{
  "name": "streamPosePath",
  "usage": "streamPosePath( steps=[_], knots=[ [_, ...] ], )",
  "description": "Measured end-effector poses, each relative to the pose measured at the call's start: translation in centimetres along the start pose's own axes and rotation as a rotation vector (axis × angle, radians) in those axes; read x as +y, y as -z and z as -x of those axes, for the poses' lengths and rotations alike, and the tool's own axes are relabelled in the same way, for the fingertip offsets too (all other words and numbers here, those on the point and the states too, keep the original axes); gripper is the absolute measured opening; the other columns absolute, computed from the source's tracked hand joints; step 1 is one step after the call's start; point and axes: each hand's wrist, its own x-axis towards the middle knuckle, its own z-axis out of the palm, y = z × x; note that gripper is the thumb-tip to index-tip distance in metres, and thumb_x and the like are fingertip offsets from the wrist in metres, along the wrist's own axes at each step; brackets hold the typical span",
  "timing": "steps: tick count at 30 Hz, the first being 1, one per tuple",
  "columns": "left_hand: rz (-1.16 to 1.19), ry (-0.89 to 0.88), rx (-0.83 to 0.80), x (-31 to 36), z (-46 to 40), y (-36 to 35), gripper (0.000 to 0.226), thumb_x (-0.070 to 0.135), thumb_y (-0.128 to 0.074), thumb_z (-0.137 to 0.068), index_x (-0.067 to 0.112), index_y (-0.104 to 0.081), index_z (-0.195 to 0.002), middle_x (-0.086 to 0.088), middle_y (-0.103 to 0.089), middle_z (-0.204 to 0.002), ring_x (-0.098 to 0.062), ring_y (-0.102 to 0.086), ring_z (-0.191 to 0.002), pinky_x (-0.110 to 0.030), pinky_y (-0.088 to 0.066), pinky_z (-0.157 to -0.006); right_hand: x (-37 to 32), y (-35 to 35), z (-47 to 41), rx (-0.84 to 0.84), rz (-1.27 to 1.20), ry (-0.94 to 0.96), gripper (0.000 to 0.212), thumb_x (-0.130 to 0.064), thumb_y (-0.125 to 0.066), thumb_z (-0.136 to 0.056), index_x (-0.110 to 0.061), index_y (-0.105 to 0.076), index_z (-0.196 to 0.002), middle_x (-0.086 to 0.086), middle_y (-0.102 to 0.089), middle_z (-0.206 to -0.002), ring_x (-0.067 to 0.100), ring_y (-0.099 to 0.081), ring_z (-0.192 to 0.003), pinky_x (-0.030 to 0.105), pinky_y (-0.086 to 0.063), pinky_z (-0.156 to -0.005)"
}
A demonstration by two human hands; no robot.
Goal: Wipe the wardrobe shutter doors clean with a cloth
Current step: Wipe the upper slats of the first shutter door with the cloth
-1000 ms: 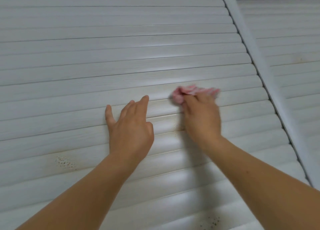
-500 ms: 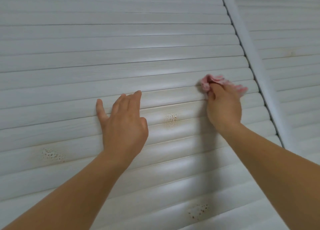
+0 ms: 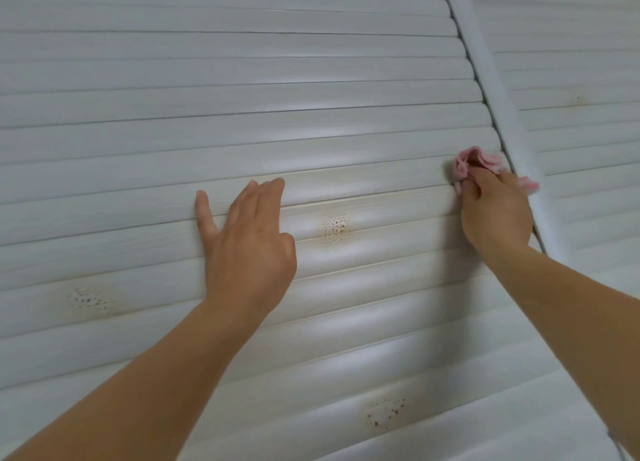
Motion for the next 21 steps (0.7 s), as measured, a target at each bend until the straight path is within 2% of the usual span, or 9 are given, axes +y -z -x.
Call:
streamPosePath(
  steps=[2, 6, 10, 13, 16, 18, 21],
  knots=[
    [-0.001, -0.013, 0.001, -0.2, 0.4, 0.1, 0.064, 0.013, -0.034, -0.073, 0.012, -0.042, -0.136, -0.006, -0.051, -0.134, -0.019, -0.039, -0.132, -0.05, 0.005, -0.112, -1.3, -0.3, 1.6, 0.024, 0.007, 0.038, 0.031, -0.022, -0.041, -0.099, -0.014, -0.061, -0.122, 0.014, -0.052, -0.128, 0.037, -0.046, -0.114, 0.041, -0.042, -0.081],
    [-0.008, -0.031, -0.009, -0.7, 1.0, 0.5, 0.065, 0.015, -0.033, -0.073, 0.012, -0.041, -0.138, -0.008, -0.053, -0.132, -0.02, -0.042, -0.13, -0.046, 0.007, -0.112, -5.8, -1.5, 5.6, 0.069, -0.002, 0.282, 0.039, -0.034, -0.038, -0.092, -0.016, -0.069, -0.108, 0.014, -0.064, -0.106, 0.038, -0.056, -0.1, 0.042, -0.045, -0.068],
    [-0.01, -0.032, -0.033, -1.6, 1.6, 1.0, 0.071, 0.024, -0.019, -0.072, 0.014, -0.038, -0.14, -0.006, -0.053, -0.133, -0.018, -0.045, -0.127, -0.043, 0.007, -0.113, -11.0, -2.3, 8.7, 0.07, -0.063, 0.407, 0.041, -0.037, -0.037, -0.086, -0.02, -0.072, -0.101, 0.007, -0.068, -0.096, 0.035, -0.062, -0.091, 0.038, -0.046, -0.067],
    [-0.015, -0.031, -0.038, -2.6, 2.2, 1.4, 0.073, 0.025, -0.018, -0.07, 0.013, -0.04, -0.139, -0.007, -0.056, -0.129, -0.019, -0.049, -0.123, -0.045, 0.004, -0.113, -13.8, -2.9, 10.5, 0.067, -0.039, 0.486, 0.037, -0.037, -0.04, -0.083, -0.023, -0.073, -0.093, 0.002, -0.068, -0.089, 0.029, -0.063, -0.084, 0.033, -0.045, -0.065],
    [0.015, -0.015, -0.024, -3.4, 2.8, 1.7, 0.072, 0.016, -0.031, -0.069, 0.015, -0.037, -0.141, -0.002, -0.058, -0.127, -0.018, -0.052, -0.119, -0.047, 0.0, -0.114, -16.6, -3.6, 12.1, 0.033, 0.001, 0.551, 0.034, -0.039, -0.04, -0.083, -0.029, -0.072, -0.09, -0.005, -0.066, -0.083, 0.024, -0.062, -0.082, 0.03, -0.036, -0.068],
    [0.027, 0.002, 0.011, -3.8, 3.2, 1.7, 0.073, 0.019, -0.03, -0.069, 0.015, -0.035, -0.142, -0.001, -0.059, -0.124, -0.017, -0.053, -0.114, -0.048, -0.004, -0.114, -18.3, -3.8, 13.1, 0.0, 0.0, 0.592, 0.032, -0.036, -0.041, -0.081, -0.03, -0.071, -0.089, -0.008, -0.065, -0.08, 0.022, -0.06, -0.082, 0.032, -0.027, -0.069],
    [0.042, 0.036, 0.08, -4.4, 4.0, 1.7, 0.075, 0.024, -0.025, -0.068, 0.011, -0.036, -0.14, -0.005, -0.056, -0.126, -0.016, -0.047, -0.116, -0.052, -0.01, -0.111, -19.2, -3.8, 13.8, -0.016, 0.026, 0.654, 0.027, -0.031, -0.047, -0.078, -0.031, -0.071, -0.092, -0.01, -0.064, -0.08, 0.019, -0.059, -0.084, 0.03, -0.024, -0.07]
  ],
)
